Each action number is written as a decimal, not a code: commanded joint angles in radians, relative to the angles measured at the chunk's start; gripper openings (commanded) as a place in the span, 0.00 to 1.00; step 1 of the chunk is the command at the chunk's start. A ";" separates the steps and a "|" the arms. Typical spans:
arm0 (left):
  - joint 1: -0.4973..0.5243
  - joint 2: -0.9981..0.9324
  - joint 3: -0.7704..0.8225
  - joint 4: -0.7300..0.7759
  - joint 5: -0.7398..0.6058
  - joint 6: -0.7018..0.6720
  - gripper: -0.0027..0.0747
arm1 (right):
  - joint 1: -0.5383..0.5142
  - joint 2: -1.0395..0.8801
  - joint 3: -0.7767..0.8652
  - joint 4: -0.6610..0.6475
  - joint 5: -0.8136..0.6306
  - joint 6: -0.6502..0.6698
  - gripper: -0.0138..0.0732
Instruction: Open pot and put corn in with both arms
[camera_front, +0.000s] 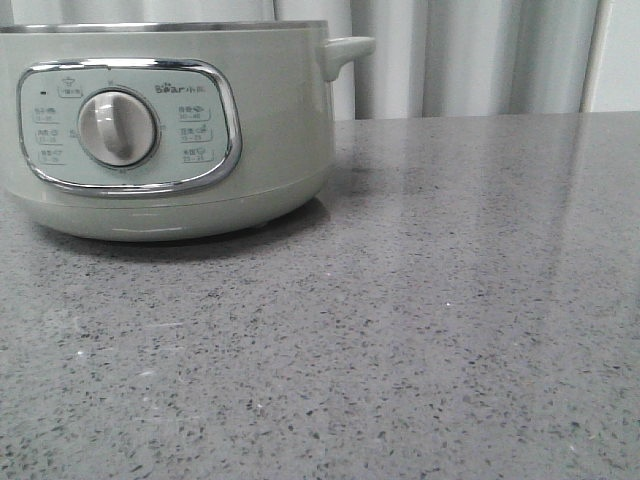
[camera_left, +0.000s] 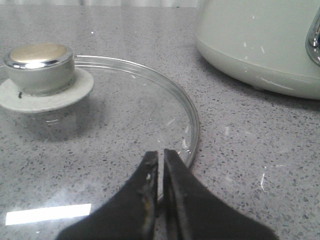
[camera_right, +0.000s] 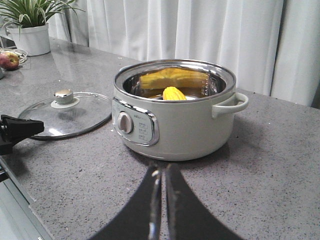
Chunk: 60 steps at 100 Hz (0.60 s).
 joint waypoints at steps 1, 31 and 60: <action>-0.008 -0.033 0.025 -0.003 -0.053 -0.013 0.01 | -0.003 0.009 -0.025 -0.006 -0.084 -0.004 0.10; -0.008 -0.033 0.025 -0.003 -0.053 -0.013 0.01 | -0.003 0.009 -0.025 -0.006 -0.084 -0.004 0.10; -0.008 -0.033 0.025 -0.003 -0.053 -0.013 0.01 | -0.259 0.007 0.222 -0.038 -0.312 -0.004 0.10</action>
